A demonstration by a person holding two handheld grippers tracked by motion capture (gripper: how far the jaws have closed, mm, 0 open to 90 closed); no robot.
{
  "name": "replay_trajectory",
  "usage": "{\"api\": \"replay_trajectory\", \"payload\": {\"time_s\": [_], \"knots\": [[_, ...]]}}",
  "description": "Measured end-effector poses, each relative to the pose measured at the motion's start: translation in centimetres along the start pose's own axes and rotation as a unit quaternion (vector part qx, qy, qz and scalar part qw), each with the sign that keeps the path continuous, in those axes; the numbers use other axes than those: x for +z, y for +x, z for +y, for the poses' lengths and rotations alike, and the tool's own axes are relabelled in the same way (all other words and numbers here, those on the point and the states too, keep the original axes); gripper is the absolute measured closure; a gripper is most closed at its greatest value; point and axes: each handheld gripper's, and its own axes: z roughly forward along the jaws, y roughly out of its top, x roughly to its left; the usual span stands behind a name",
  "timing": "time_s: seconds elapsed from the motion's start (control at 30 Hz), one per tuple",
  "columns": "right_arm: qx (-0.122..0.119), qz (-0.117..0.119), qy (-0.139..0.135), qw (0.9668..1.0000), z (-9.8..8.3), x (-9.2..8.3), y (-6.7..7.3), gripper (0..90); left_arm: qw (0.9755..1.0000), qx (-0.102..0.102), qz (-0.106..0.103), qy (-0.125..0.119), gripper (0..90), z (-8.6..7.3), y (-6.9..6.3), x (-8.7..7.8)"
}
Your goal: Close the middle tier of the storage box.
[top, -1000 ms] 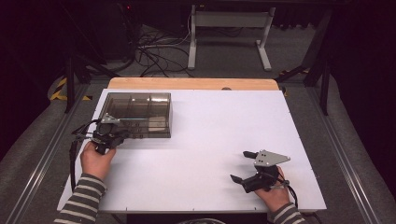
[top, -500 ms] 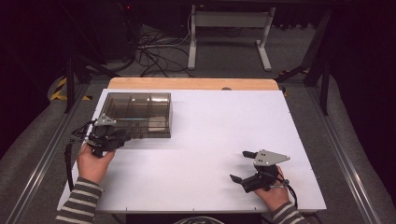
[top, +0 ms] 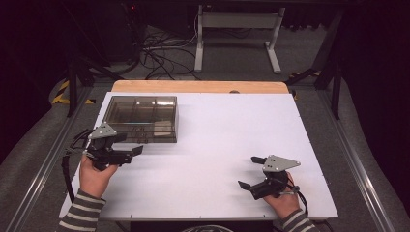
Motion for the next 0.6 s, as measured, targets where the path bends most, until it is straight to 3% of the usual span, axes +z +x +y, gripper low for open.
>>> {"api": "replay_trajectory", "payload": {"time_s": [0.1,0.17,0.3,0.6], "knots": [[0.002,0.001,-0.001,1.0000,0.0,0.0,0.0,1.6,0.9998,0.014,-0.008,-0.008,11.1,0.0,-0.7,-0.2],[0.002,0.001,-0.001,1.0000,0.0,0.0,0.0,1.6,0.9996,0.010,-0.010,-0.027,8.6,-0.2,-1.1,-0.3],[0.000,0.001,0.000,1.0000,0.0,0.0,0.0,1.6,0.9991,0.004,-0.022,-0.036,1.1,-0.6,-1.7,0.0],[0.000,0.001,0.000,1.0000,0.0,0.0,0.0,1.5,0.9971,0.024,-0.048,-0.053,0.0,-1.7,-3.1,0.5]]}}
